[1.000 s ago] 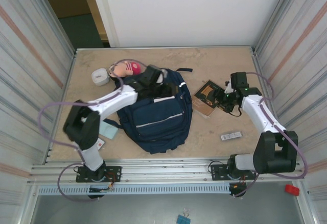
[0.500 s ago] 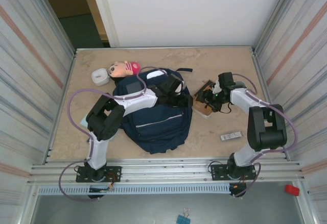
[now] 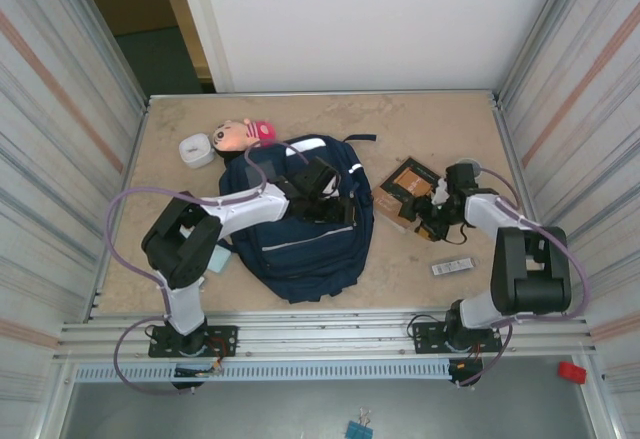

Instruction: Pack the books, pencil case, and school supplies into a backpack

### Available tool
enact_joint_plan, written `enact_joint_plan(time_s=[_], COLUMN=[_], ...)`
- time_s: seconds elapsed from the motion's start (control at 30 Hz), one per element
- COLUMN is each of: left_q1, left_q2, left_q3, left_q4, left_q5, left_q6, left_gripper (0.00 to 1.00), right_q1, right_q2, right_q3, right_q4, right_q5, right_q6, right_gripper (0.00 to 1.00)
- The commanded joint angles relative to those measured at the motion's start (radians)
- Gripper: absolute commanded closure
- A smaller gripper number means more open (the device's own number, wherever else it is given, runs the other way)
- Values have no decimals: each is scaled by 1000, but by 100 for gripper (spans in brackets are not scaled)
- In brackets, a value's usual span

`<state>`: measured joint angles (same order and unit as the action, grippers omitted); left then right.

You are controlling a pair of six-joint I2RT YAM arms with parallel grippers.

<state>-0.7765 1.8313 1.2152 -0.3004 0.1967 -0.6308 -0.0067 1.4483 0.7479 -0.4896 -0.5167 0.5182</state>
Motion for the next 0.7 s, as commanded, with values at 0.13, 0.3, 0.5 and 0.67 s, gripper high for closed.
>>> enact_joint_plan(time_s=[0.13,0.3,0.5,0.67], left_q1=[-2,-2,-8,-36], left_q2=[-31,112,305,438], left_q3=[162,355,558,693], left_q4=[-76,-75,-82,-73], left_q5=[-16,-28,-21,-92], left_q6=[84,170,216,257], left_gripper=[36,36,36,36], right_q1=[-44,-39,-28,-16], right_q2=[-56,68,150,190], right_q3=[95,133,162,157], right_q4=[-129,-39,16,59], right_q5=[35,75,73,66], right_q6=[27,102,105,112], right_gripper=[33,35,37,40])
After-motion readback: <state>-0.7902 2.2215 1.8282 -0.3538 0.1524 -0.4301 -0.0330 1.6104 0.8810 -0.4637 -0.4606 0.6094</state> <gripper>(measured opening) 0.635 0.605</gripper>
